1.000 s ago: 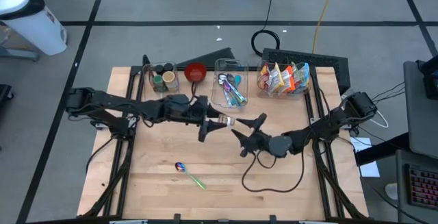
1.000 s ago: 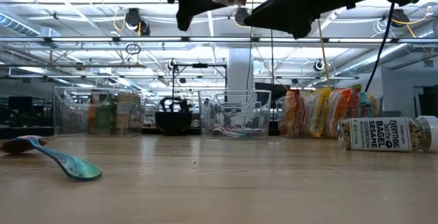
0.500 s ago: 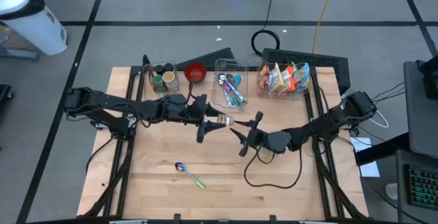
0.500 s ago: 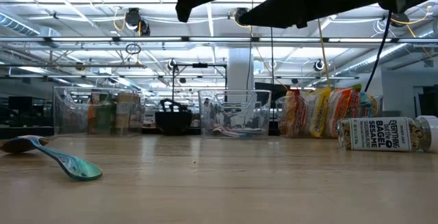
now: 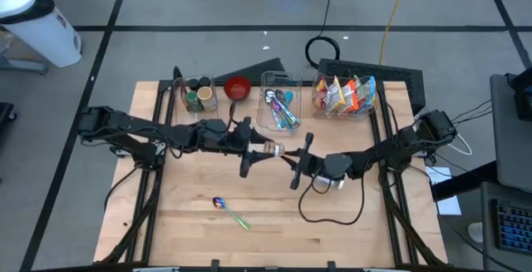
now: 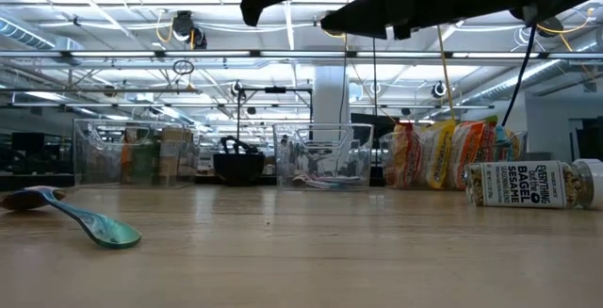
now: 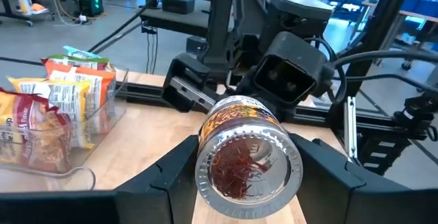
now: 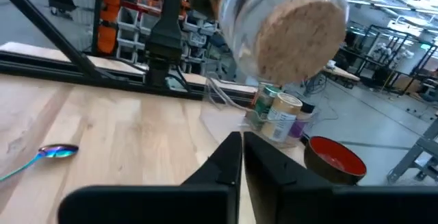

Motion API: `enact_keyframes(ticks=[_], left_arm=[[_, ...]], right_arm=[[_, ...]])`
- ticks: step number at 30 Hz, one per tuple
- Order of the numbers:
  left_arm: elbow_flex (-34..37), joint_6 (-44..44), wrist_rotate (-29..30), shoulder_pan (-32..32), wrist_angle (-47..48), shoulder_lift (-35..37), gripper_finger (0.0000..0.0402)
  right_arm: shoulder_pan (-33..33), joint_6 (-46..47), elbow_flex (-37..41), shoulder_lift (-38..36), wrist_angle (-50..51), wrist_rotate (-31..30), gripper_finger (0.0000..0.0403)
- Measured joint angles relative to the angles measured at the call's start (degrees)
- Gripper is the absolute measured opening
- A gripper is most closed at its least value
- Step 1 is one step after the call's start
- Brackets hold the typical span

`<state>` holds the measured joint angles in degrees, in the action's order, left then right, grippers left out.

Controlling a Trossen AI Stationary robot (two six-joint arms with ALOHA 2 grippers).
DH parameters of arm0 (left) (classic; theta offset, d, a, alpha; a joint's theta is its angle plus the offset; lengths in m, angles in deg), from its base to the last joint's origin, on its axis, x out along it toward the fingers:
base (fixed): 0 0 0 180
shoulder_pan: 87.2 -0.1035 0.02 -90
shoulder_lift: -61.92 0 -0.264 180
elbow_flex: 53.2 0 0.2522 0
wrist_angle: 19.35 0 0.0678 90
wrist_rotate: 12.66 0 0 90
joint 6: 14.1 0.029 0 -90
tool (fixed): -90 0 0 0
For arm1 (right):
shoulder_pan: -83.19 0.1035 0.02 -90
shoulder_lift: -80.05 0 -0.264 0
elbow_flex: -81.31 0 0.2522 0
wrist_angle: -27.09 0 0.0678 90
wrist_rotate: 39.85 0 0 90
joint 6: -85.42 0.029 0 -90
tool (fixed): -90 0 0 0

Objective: Pick & Place Food Item
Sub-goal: Put the yellow and white seasoning bottle into the left transparent bin

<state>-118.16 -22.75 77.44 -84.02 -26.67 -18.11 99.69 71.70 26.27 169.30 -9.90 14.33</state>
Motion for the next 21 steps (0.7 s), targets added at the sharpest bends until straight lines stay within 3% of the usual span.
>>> enact_keyframes(ticks=[15,21], left_arm=[[-0.13,0.35,0.48,0.07,-1.39,-5.35,0.0197],[-0.13,1.17,1.03,0.09,-0.46,-5.51,0.0197]], right_arm=[[0.89,-3.66,0.31,0.15,-3.77,-1.33,0.0001],[2.43,-7.46,0.28,0.15,-4.38,-5.99,0.0001]])
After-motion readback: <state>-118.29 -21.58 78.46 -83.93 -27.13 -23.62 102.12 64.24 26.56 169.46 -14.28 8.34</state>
